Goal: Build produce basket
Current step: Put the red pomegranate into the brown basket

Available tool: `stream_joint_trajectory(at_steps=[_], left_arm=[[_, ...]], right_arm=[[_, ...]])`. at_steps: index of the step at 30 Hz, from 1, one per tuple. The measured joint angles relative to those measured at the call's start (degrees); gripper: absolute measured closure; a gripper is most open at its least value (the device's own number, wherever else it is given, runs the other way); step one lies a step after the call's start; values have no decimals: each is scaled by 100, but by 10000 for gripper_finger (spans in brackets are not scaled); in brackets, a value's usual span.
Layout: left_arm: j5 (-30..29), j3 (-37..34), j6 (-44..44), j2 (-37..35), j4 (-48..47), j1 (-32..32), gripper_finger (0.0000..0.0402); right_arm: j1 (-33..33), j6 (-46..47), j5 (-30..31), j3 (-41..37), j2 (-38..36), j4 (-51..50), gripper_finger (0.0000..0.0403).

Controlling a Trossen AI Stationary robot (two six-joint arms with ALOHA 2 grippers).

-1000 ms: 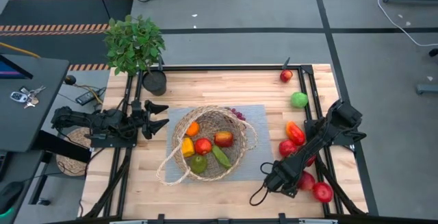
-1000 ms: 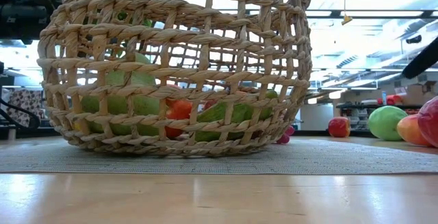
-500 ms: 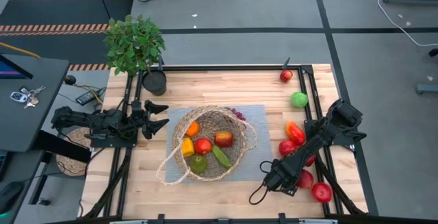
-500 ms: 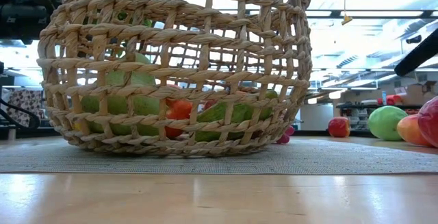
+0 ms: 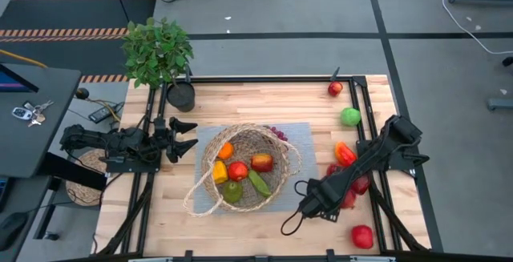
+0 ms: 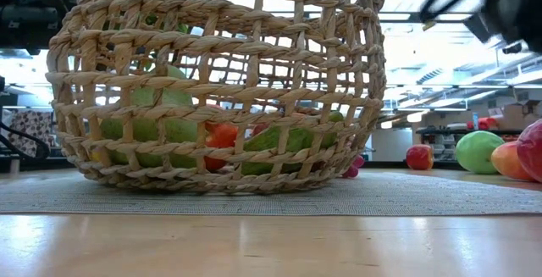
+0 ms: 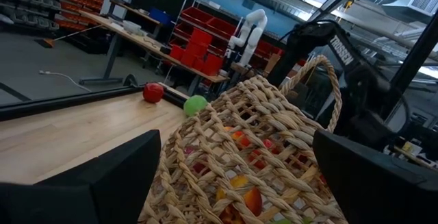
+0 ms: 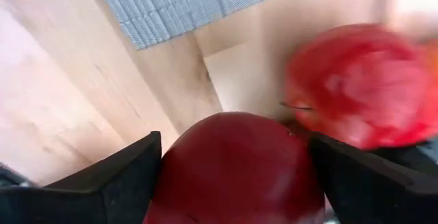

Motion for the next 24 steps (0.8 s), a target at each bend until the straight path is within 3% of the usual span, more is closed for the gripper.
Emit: stream_joint_trajectory(at_steps=[3, 7, 14, 24], left_arm=[[0, 0, 1, 1, 1, 1, 12], [1, 1, 0, 0, 1, 1, 12], [0, 0, 0, 0, 0, 2, 12], [2, 0, 0, 0, 0, 0, 12]], right_arm=[[-47, -128, 325, 505, -2, -642, 41], [-94, -146, 1185, 1096, -31, -1306, 41], [-230, -211, 1474, 1513, -382, -1262, 41], [-504, -465, 2372, 2375, -1113, -1271, 41]])
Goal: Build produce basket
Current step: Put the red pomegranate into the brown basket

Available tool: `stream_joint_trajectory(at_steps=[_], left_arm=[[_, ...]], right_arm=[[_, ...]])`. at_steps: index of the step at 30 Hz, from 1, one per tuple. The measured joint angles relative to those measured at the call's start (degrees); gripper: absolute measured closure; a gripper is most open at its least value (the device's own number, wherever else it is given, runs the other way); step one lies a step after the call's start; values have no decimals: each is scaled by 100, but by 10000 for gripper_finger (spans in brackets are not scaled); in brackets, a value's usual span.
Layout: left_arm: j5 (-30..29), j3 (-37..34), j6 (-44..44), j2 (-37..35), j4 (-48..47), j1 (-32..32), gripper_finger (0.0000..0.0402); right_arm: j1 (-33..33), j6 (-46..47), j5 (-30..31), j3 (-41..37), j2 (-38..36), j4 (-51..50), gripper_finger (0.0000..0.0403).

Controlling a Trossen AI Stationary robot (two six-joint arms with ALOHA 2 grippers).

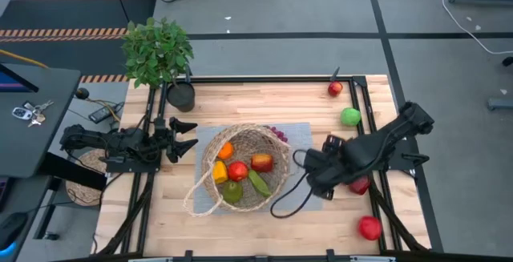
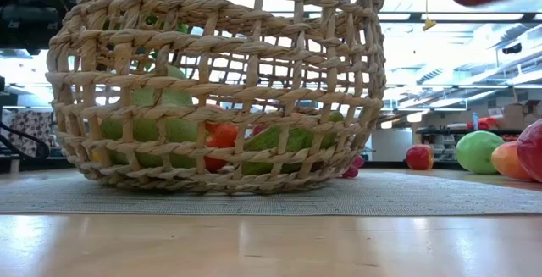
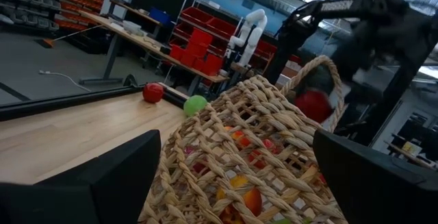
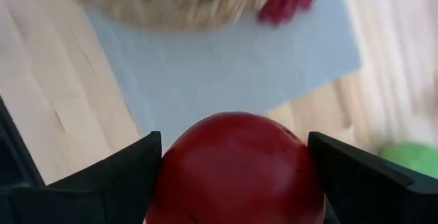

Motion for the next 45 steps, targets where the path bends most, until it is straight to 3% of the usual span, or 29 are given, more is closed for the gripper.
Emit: stream_joint_trajectory(at_steps=[11, 16, 20, 28, 36, 45], left_arm=[[-2, 0, 0, 2, 0, 2, 12], [0, 0, 0, 0, 0, 0, 12], [-2, 2, 0, 1, 1, 2, 12], [0, 0, 2, 2, -4, 2, 12], [-2, 0, 2, 0, 0, 0, 12], [-1, 0, 1, 1, 0, 0, 12]], right_arm=[[-1032, -1150, 1061, 1303, -625, 406, 41], [-1514, -2039, 1453, 1606, -718, 1733, 41], [-1703, -2719, 1388, 1608, -651, 3088, 41], [-1613, -4053, 811, 1575, -98, 5004, 40], [-1535, -4759, 559, 1575, 476, 5890, 40], [-1077, -8088, 1058, 1571, 824, 5971, 40]])
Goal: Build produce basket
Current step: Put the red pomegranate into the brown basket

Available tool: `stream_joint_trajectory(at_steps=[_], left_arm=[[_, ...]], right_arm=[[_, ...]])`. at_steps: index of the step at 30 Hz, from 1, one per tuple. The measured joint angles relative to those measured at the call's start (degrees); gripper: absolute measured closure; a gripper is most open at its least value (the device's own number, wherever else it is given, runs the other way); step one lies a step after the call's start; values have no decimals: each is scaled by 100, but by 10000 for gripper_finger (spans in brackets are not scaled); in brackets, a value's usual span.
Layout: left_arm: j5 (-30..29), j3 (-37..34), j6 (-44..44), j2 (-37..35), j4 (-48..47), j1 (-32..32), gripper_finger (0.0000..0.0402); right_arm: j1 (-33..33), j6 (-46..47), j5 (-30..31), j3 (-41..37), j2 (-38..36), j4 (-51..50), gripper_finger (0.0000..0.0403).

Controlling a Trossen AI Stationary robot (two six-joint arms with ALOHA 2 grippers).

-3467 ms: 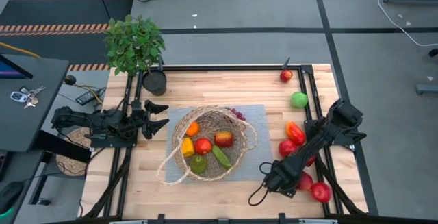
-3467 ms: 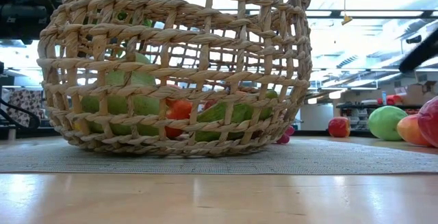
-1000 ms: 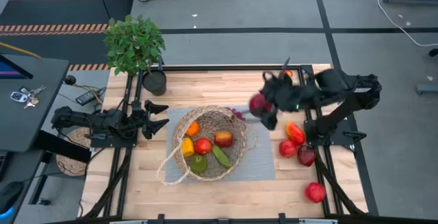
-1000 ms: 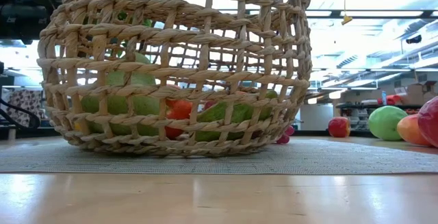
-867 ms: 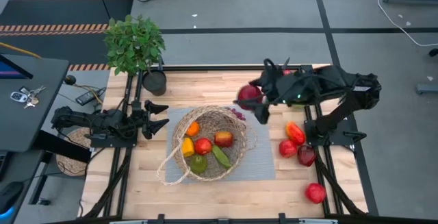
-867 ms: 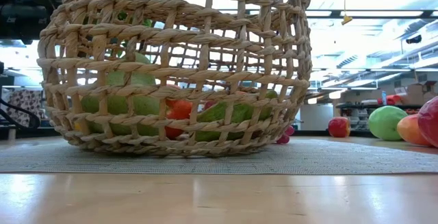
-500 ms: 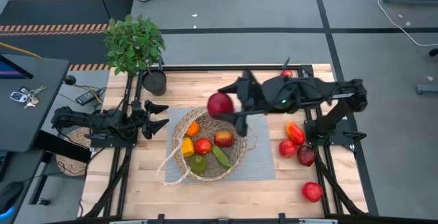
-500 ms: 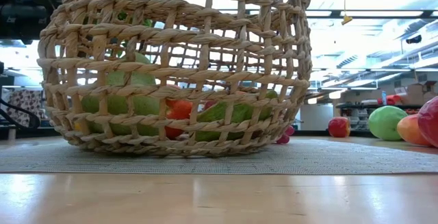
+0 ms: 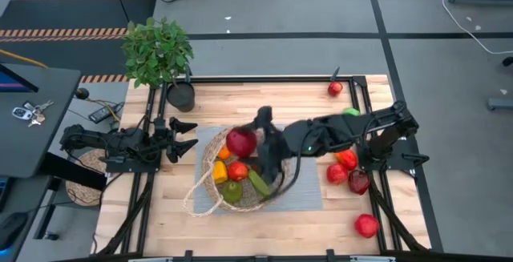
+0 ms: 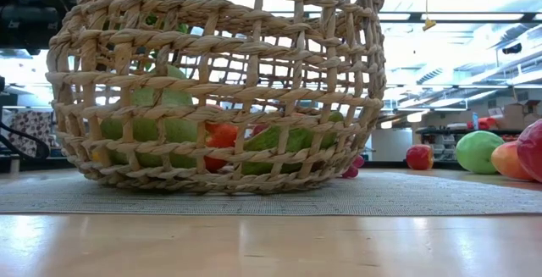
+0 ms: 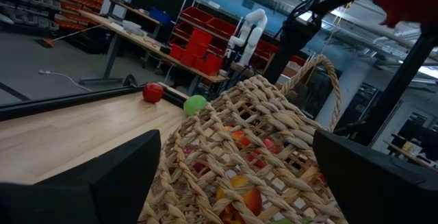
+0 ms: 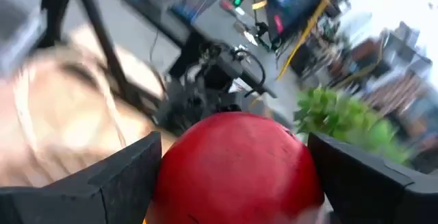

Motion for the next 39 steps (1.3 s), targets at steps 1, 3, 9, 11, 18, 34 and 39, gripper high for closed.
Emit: stream_joint_trajectory(at_steps=[1, 3, 9, 11, 18, 34, 39], left_arm=[[1, 0, 2, -1, 0, 2, 12], [-2, 0, 2, 1, 0, 2, 12], [-1, 0, 1, -1, 0, 2, 12], [-2, 0, 2, -1, 0, 0, 12], [-2, 0, 2, -1, 0, 0, 12], [-1, 0, 0, -1, 0, 1, 12], [-2, 0, -1, -1, 2, 2, 12]], right_arm=[[44, -398, 72, 0, 51, -27, 40], [83, -1135, 90, 0, 148, -48, 40], [100, -2968, 124, 0, 470, -57, 38], [100, -3444, 240, 0, 605, -63, 36], [116, -5079, 1318, 0, 1026, -49, 33], [131, -4168, 1716, -4, 1163, 500, 32], [133, -1150, 1872, -2, 1157, 476, 32]])
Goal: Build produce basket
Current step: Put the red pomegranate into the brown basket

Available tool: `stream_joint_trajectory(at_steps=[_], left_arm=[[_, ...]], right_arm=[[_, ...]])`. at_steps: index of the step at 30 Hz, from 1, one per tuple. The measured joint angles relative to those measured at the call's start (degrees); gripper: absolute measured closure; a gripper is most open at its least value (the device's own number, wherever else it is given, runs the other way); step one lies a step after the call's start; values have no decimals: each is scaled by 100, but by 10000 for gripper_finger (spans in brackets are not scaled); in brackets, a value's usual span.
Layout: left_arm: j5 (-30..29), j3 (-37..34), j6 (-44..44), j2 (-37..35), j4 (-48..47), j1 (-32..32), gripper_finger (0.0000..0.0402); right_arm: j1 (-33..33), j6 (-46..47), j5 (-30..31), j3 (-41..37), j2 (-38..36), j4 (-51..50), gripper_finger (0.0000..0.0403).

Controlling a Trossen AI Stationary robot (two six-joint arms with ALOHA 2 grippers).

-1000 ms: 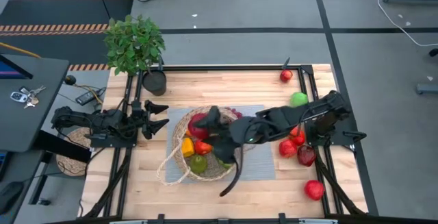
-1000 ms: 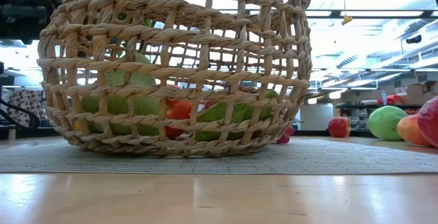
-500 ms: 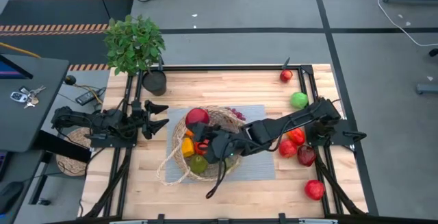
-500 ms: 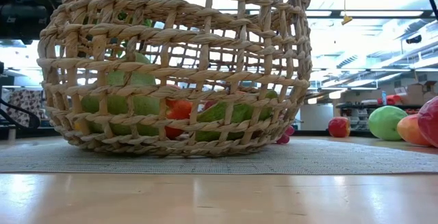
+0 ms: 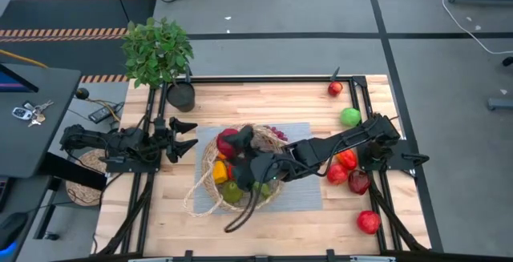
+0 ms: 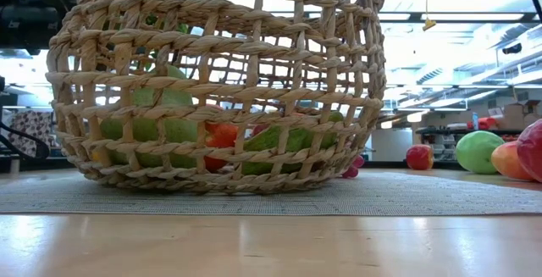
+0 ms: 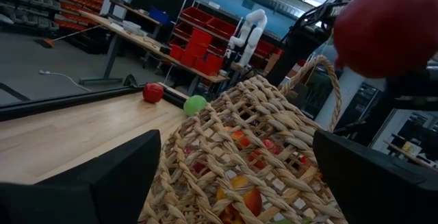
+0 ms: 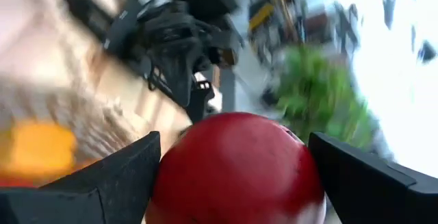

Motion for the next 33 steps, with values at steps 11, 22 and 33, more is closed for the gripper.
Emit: stream_joint_trajectory(at_steps=[11, 22, 33], left_arm=[[0, 0, 0, 0, -2, -2, 12], [0, 0, 0, 0, -2, -1, 12], [2, 0, 0, 2, -2, 0, 12]], right_arm=[[187, 3449, 82, 2, -7, -385, 32], [-235, 5832, -1391, -850, 37, -434, 32], [-459, 5743, -1835, -2016, 36, -292, 32]])
